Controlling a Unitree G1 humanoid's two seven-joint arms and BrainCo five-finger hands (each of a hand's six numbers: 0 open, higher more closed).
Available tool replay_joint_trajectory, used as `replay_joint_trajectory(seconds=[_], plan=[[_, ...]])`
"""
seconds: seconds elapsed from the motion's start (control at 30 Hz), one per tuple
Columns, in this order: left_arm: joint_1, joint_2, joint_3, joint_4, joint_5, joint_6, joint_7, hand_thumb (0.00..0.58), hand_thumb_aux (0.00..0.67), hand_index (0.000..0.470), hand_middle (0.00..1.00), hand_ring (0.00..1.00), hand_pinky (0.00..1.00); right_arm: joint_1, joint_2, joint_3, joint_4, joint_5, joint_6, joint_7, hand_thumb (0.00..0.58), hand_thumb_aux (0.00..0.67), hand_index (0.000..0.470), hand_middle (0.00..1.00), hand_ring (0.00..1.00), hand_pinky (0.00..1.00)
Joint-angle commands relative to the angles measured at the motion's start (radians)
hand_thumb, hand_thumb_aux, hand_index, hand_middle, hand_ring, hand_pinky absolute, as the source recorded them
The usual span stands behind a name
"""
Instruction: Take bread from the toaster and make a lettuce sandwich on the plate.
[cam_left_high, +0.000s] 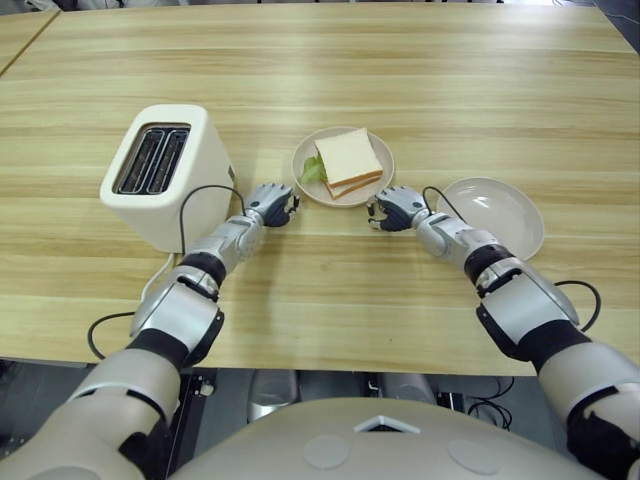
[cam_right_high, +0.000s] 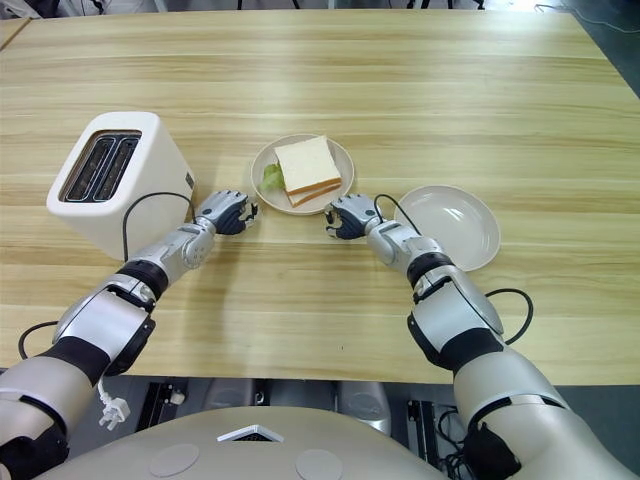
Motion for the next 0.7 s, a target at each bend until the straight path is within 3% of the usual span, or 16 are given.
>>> replay_joint_trajectory(seconds=[0.03, 0.07, 0.17, 0.23, 0.33, 0.47, 0.7], plan=[[0.067, 0.059, 0.064, -0.111, -0.091, -0.111, 0.055, 0.307, 0.21, 0.144, 0.0, 0.0, 0.0, 0.043, -0.026, -0.128, -0.028, 0.167, -0.146, 0.007, 0.0, 0.0, 0.0, 0.0, 0.0, 0.0], [0.105, 0.069, 0.097, -0.168, -0.141, -0.158, 0.042, 0.0, 0.0, 0.0, 0.0, 0.0, 0.0, 0.068, -0.02, -0.208, -0.04, 0.271, -0.205, 0.07, 0.0, 0.0, 0.0, 0.0, 0.0, 0.0], [0.256, 0.077, 0.202, -0.404, -0.337, -0.276, -0.037, 0.0, 0.0, 0.0, 0.0, 0.0, 0.0, 0.152, -0.008, -0.352, -0.112, 0.493, -0.381, 0.219, 0.0, 0.0, 0.0, 0.0, 0.0, 0.0], [0.37, 0.068, 0.254, -0.619, -0.465, -0.287, -0.105, 0.0, 0.0, 0.0, 0.0, 0.0, 0.0, 0.219, 0.012, -0.401, -0.193, 0.614, -0.47, 0.304, 0.0, 0.0, 0.0, 0.0, 0.0, 0.0], [0.481, 0.034, 0.286, -0.842, -0.606, -0.256, -0.198, 0.0, 0.0, 0.0, 0.0, 0.0, 0.0, 0.294, 0.066, -0.461, -0.28, 0.785, -0.487, 0.439, 0.0, 0.0, 0.0, 0.0, 0.0, 0.0], [0.513, -0.039, 0.291, -0.924, -0.721, -0.213, -0.307, 0.0, 0.0, 0.0, 0.0, 0.0, 0.0, 0.334, 0.107, -0.509, -0.32, 0.869, -0.524, 0.501, 0.0, 0.0, 0.0, 0.0, 0.0, 0.0], [0.494, -0.151, 0.313, -0.885, -0.863, -0.226, -0.451, 0.0, 0.0, 0.0, 0.0, 0.0, 0.0, 0.375, 0.184, -0.583, -0.345, 0.995, -0.592, 0.589, 0.0, 0.0, 0.0, 0.0, 0.0, 0.0]])
